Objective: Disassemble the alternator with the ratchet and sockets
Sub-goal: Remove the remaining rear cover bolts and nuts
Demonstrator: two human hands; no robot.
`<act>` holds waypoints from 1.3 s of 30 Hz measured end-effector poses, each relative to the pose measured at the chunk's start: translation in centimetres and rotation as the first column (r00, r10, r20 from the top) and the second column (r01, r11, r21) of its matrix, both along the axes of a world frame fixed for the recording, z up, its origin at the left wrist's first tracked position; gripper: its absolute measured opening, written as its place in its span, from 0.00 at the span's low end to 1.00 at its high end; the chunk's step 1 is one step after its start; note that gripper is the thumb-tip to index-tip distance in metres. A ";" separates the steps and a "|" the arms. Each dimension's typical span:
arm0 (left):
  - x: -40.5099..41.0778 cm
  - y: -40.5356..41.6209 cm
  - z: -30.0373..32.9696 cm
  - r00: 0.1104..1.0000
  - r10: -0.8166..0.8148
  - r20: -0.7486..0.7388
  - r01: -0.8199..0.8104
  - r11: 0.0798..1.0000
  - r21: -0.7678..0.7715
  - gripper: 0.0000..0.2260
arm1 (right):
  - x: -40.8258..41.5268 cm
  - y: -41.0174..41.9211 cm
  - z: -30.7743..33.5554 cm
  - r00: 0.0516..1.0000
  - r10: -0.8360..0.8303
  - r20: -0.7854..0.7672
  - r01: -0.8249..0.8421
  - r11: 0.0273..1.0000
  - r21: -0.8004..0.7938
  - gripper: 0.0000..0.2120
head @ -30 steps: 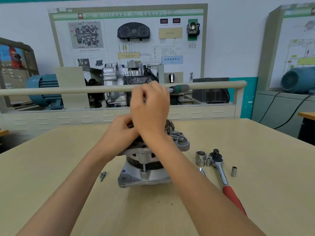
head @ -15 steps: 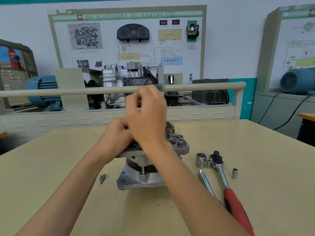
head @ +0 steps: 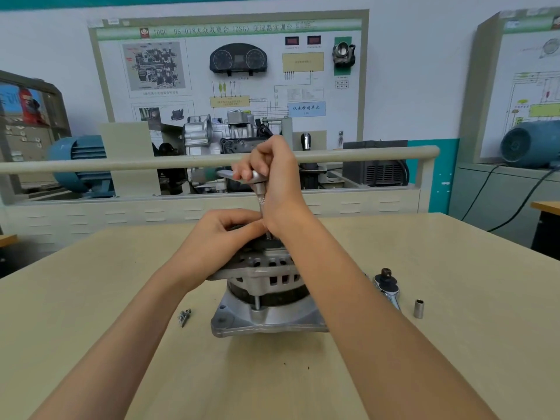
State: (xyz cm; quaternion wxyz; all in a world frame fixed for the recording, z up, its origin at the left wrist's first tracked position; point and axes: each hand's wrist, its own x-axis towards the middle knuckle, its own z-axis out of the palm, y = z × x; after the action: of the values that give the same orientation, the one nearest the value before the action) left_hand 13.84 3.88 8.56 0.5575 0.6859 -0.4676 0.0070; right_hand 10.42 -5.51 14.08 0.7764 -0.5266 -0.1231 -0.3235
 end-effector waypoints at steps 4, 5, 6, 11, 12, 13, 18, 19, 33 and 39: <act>0.1 0.0 -0.1 0.998 0.051 0.021 -0.051 0.999 -0.001 0.18 | -0.1 1.0 -1.2 0.929 -0.352 0.113 0.368 0.909 -0.195 0.18; 0.2 0.1 -0.2 0.995 0.083 0.049 -0.083 0.997 0.001 0.21 | -0.1 1.5 -2.0 0.799 -0.554 0.234 0.601 0.724 -0.337 0.15; 0.4 0.2 -0.3 0.992 0.102 0.079 -0.102 0.995 -0.005 0.21 | 0.0 2.0 -2.8 0.620 -0.702 0.350 0.768 0.452 -0.455 0.11; 1.1 -0.4 -0.1 0.983 0.127 0.136 -0.114 0.988 -0.105 0.08 | 0.2 3.3 -3.9 0.213 -0.856 0.471 0.752 -0.164 -0.639 0.11; 1.2 -0.7 0.0 0.978 0.164 0.127 -0.146 0.980 -0.137 0.06 | 0.1 3.2 -3.8 0.249 -0.852 0.461 0.768 -0.116 -0.630 0.10; 1.1 -0.9 0.1 0.972 0.208 0.110 -0.190 0.969 -0.155 0.06 | 0.0 3.1 -3.5 0.313 -0.839 0.444 0.796 -0.023 -0.605 0.08; 0.0 0.1 0.0 0.998 0.039 0.056 -0.040 0.999 0.026 0.18 | -0.3 1.3 -0.6 0.903 -0.420 0.090 0.429 0.886 -0.175 0.20; -0.1 0.1 0.0 0.999 0.001 0.039 -0.002 1.000 0.012 0.14 | -0.1 0.7 -0.3 0.971 -0.237 0.032 0.238 0.970 -0.051 0.22; 0.6 -0.1 0.2 0.988 0.094 0.120 -0.091 0.995 -0.030 0.13 | -0.1 2.5 -3.8 0.255 -0.850 0.460 0.769 -0.110 -0.630 0.12; -0.1 0.0 0.0 0.997 0.052 0.051 -0.052 0.999 0.012 0.19 | -0.1 1.1 -1.3 0.863 -0.483 0.147 0.504 0.812 -0.293 0.18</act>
State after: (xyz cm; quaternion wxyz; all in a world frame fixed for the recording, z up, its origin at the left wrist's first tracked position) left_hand 13.72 3.86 8.55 0.5406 0.7012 -0.4635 0.0357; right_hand 10.27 -4.37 12.82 0.5648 -0.6488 -0.0589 -0.5065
